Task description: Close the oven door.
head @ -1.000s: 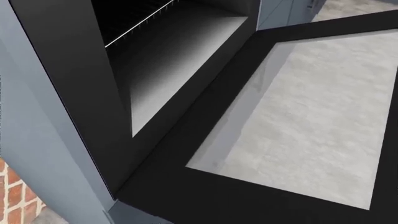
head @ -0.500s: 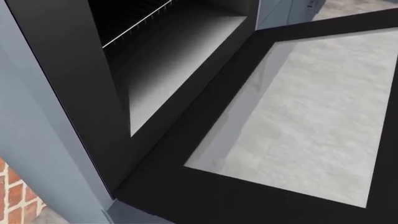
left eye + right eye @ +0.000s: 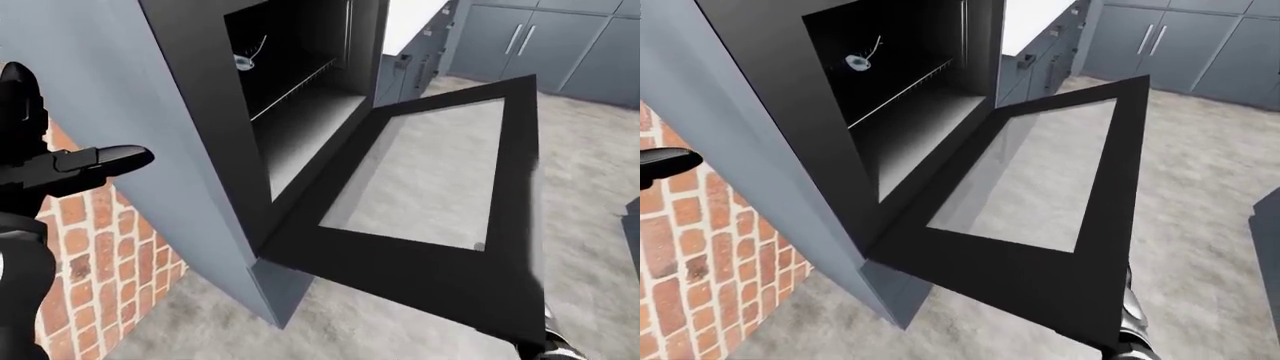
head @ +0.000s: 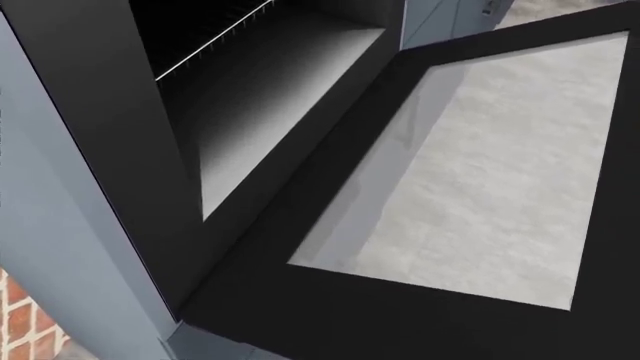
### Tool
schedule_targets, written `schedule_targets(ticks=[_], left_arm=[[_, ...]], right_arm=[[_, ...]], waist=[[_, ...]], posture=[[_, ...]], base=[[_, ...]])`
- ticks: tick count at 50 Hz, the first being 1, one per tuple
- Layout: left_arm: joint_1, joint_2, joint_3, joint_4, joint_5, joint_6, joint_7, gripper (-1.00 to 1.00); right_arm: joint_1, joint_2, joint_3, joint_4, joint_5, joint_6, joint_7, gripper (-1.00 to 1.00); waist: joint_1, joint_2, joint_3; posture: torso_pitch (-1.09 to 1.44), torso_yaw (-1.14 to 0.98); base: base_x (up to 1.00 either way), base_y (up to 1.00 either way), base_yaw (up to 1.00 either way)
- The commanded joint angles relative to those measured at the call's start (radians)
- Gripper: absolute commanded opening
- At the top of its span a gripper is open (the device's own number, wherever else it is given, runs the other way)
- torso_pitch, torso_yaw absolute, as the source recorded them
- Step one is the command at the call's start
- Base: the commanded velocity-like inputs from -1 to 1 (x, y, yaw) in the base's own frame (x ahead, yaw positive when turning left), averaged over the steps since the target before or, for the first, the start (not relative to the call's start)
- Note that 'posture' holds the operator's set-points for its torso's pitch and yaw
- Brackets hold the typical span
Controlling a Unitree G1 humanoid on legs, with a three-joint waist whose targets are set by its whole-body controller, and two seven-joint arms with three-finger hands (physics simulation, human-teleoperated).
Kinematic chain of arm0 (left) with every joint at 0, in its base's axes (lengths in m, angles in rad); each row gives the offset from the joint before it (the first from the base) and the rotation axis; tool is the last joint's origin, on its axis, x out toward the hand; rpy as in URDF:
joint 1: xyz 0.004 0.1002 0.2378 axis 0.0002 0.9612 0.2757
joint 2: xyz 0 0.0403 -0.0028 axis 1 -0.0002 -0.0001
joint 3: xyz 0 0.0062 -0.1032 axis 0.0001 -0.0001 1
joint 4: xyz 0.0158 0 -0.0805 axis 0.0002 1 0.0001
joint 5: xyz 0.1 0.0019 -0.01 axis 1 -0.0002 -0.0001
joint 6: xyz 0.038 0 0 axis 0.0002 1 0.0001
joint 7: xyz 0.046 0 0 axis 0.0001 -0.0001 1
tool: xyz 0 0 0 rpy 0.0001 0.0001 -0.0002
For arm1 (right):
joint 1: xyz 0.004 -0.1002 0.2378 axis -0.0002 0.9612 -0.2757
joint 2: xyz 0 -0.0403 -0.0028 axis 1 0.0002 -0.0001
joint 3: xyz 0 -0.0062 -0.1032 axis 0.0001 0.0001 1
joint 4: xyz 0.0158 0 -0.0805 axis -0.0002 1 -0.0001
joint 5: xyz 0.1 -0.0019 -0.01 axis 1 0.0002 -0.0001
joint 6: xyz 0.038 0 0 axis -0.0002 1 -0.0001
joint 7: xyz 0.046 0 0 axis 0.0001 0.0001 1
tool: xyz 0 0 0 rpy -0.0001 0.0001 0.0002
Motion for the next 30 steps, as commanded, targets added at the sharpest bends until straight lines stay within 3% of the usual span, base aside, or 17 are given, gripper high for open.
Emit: schedule_targets(ticks=[1, 9, 24, 30], left_arm=[[-0.021, 0.018, 0.015, -0.019, 0.004, -0.027, -0.001, 1.00], [-0.019, 0.019, 0.018, -0.019, 0.002, -0.028, -0.002, 1.00], [-0.012, 0.014, 0.019, -0.024, 0.007, -0.031, -0.006, 1.00], [-0.014, 0.009, 0.013, -0.023, 0.016, -0.034, -0.009, 1.00]], right_arm=[[-0.035, -0.015, 0.002, -0.049, 0.005, -0.013, 0.016, 1.00], [-0.073, 0.003, 0.031, -0.158, 0.016, 0.052, 0.018, 1.00], [-0.018, 0.050, 0.053, -0.765, -0.002, 0.396, -0.102, 1.00], [-0.083, 0.055, 0.061, -0.956, -0.014, 0.557, -0.139, 1.00]], waist=[[0.002, -0.001, -0.020], [0.003, 0.002, -0.021], [0.011, 0.004, -0.023], [0.010, 0.007, -0.023]], posture=[[0.00, 0.00], [0.00, 0.00], [0.00, 0.00], [0.00, 0.00]], base=[[0.00, 0.00, 0.00], [0.00, 0.00, 0.00], [0.00, 0.00, 0.00], [0.00, 0.00, 0.00]])
